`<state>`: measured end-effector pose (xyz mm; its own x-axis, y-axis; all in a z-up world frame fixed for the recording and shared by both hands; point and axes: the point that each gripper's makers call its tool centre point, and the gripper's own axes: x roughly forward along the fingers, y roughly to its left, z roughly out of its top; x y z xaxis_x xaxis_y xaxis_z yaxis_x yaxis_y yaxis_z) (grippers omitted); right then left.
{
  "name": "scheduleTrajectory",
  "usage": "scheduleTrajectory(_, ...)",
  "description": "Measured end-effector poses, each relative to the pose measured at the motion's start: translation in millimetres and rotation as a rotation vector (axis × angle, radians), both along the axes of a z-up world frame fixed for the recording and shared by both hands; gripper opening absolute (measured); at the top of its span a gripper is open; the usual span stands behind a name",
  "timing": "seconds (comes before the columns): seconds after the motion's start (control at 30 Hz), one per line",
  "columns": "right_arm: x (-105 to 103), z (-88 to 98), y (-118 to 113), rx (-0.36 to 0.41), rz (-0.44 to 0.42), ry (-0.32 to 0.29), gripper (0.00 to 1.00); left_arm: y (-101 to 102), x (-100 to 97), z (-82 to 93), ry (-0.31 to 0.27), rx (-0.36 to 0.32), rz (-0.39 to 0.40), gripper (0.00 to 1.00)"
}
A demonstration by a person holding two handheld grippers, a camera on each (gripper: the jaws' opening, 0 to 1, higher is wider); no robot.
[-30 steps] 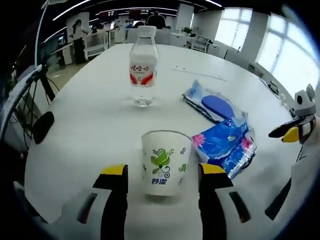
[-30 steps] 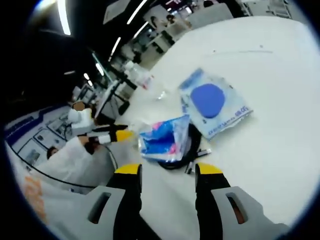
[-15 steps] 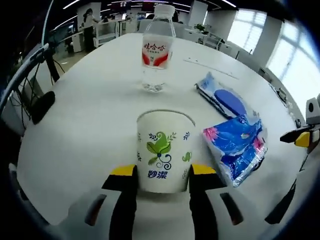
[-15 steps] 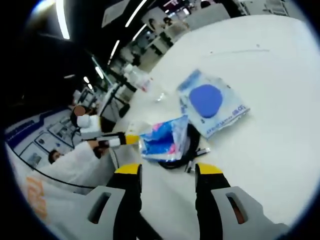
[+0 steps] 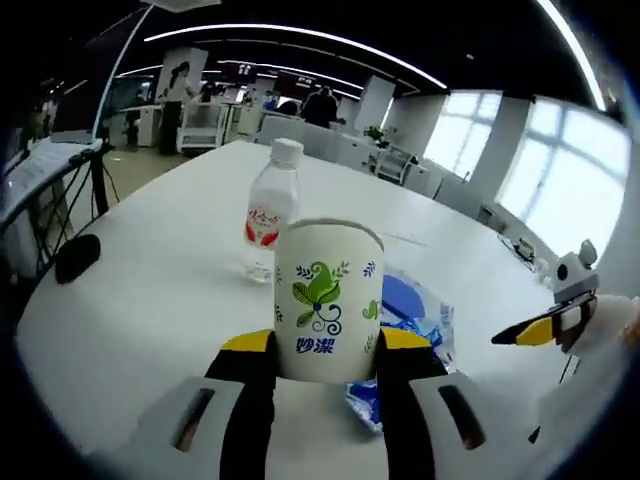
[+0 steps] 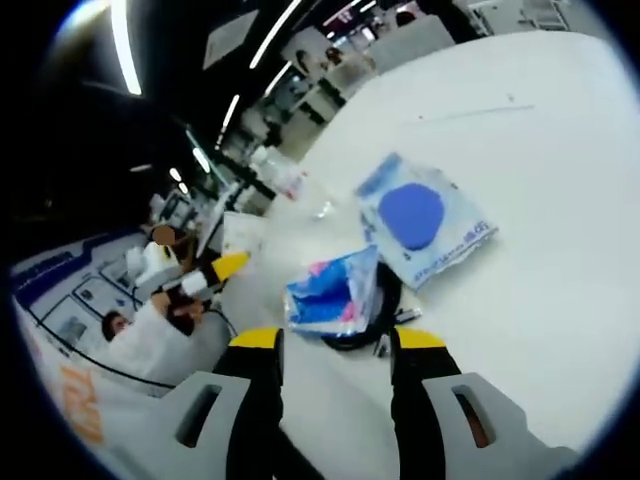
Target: Arrange the tabletop items into an orderly group along one side of the table until the central work area is clear of visible clutter.
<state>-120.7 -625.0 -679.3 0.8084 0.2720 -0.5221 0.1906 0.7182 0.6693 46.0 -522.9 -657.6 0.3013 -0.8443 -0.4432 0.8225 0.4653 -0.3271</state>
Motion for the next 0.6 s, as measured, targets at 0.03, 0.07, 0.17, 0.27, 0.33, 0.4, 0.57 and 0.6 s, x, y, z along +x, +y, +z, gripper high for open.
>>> scheduleTrajectory(0.03, 1, 2.3, 2, 0.011, -0.002, -0.010, 0.41, -3, -3.2, 0.1, -0.001, -0.005, -0.008, 0.38)
scheduleTrajectory(0.07, 2, 4.3, 4, 0.019, -0.002, -0.019, 0.41, -6, -5.8, 0.7, -0.001, -0.011, -0.014, 0.38)
scheduleTrajectory(0.17, 7, 11.7, 8, 0.036, -0.001, -0.049, 0.42, -19, -18.3, 5.2, 0.020, -0.059, -0.044, 0.38)
scheduleTrajectory(0.27, 15, 23.8, 7, 0.048, -0.014, -0.104, 0.43, -36, -43.6, 9.3, 0.050, -0.097, -0.135, 0.39)
scheduleTrajectory(0.33, 22, 36.2, 7, 0.085, -0.036, -0.165, 0.43, -47, -63.3, 10.4, 0.045, -0.104, -0.230, 0.39)
scheduleTrajectory(0.4, 25, 44.5, 9, 0.119, -0.042, -0.200, 0.45, -57, -77.4, 16.4, 0.047, -0.144, -0.293, 0.39)
scheduleTrajectory(0.57, 28, 55.3, 14, 0.110, -0.025, -0.263, 0.50, -72, -111.6, 32.2, 0.107, -0.239, -0.464, 0.39)
scheduleTrajectory(0.6, 29, 60.4, 15, 0.123, -0.024, -0.287, 0.51, -72, -116.3, 32.9, 0.113, -0.238, -0.492, 0.39)
